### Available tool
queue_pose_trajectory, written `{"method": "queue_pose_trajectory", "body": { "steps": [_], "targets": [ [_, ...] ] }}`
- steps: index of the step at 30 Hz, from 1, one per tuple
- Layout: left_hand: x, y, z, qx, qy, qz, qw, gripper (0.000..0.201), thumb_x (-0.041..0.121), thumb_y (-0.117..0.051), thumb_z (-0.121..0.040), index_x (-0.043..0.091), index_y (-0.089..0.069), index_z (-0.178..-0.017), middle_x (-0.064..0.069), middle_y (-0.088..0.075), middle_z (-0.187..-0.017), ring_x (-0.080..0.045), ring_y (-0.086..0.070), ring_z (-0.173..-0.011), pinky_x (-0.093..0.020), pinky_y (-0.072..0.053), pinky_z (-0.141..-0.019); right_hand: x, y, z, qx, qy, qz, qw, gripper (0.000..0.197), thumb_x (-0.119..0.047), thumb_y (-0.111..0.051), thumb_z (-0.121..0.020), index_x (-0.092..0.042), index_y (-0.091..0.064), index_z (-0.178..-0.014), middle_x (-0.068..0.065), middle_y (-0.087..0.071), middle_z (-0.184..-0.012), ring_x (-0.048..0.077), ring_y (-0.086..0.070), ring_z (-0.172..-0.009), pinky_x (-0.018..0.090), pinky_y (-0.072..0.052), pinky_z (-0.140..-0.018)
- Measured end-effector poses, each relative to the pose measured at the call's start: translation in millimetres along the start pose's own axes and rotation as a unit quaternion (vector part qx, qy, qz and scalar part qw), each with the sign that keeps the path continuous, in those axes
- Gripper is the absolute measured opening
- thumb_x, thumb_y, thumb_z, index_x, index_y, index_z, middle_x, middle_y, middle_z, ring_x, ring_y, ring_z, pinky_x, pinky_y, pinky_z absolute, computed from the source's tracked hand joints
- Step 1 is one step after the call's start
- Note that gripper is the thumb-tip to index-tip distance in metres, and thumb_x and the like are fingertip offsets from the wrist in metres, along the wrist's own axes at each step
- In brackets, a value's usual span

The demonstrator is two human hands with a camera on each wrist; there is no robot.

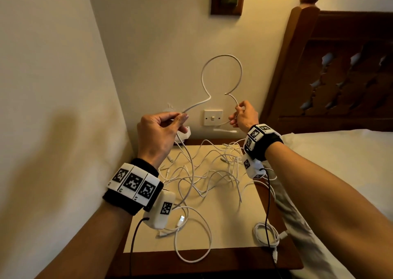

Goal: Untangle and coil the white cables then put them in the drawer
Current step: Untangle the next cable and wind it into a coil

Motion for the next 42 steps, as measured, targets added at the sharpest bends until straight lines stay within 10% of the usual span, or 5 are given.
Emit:
{"method": "queue_pose_trajectory", "body": {
  "steps": [13,24,28,33,42],
  "targets": [
    [154.1,44.6,3.3,0.037,-0.103,-0.004,0.994,0.019,0.032,-0.071,-0.086,0.015,-0.076,-0.090,0.003,-0.072,-0.068,-0.001,-0.063,-0.056,-0.027,-0.051,-0.075,-146.9,72.6,76.0,0.030,0.169,0.113,0.979,0.017,-0.018,-0.047,-0.102,-0.008,-0.061,-0.107,0.006,-0.071,-0.080,0.004,-0.053,-0.061,0.024,-0.042,-0.061],
    [355.5,117.2,32.7,0.139,-0.297,-0.070,0.942,0.029,0.035,-0.054,-0.096,0.013,-0.071,-0.095,0.012,-0.068,-0.073,0.006,-0.062,-0.065,-0.004,-0.040,-0.065,-299.1,163.9,198.3,0.050,0.266,0.054,0.961,0.015,-0.020,-0.051,-0.100,-0.011,-0.058,-0.109,-0.002,-0.065,-0.076,0.006,-0.062,-0.066,0.018,-0.048,-0.062],
    [332.7,102.2,40.7,0.007,-0.137,-0.247,0.959,0.028,0.033,-0.054,-0.096,0.013,-0.072,-0.089,0.006,-0.062,-0.065,-0.002,-0.057,-0.051,-0.015,-0.043,-0.046,-306.9,175.8,221.5,0.016,0.239,0.070,0.968,0.015,-0.024,-0.051,-0.100,-0.015,-0.060,-0.107,0.003,-0.068,-0.077,0.010,-0.065,-0.065,0.018,-0.047,-0.056],
    [243.5,73.8,95.5,-0.280,0.108,-0.374,0.878,0.030,0.022,-0.041,-0.102,0.004,-0.065,-0.098,-0.002,-0.062,-0.070,-0.009,-0.048,-0.050,-0.019,-0.034,-0.041,-290.0,174.4,249.2,-0.055,0.181,0.091,0.978,0.017,-0.022,-0.049,-0.101,-0.011,-0.062,-0.103,0.009,-0.063,-0.080,0.019,-0.066,-0.066,0.029,-0.053,-0.059],
    [265.8,78.5,102.3,-0.151,0.066,-0.200,0.966,0.026,0.023,-0.049,-0.096,0.016,-0.061,-0.074,0.000,-0.052,-0.062,-0.014,-0.042,-0.053,-0.023,-0.031,-0.050,-262.1,171.7,266.8,-0.063,0.162,0.153,0.973,0.020,-0.026,-0.050,-0.100,-0.015,-0.067,-0.101,0.003,-0.058,-0.080,0.013,-0.050,-0.061,0.023,-0.042,-0.050]
  ]
}}
Point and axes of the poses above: each hand's wrist, its own z-axis away from the middle knuckle, its own y-axis out of the back of the hand, x = y × z, the point moved 6 cm from there along -z, towards the middle knuckle
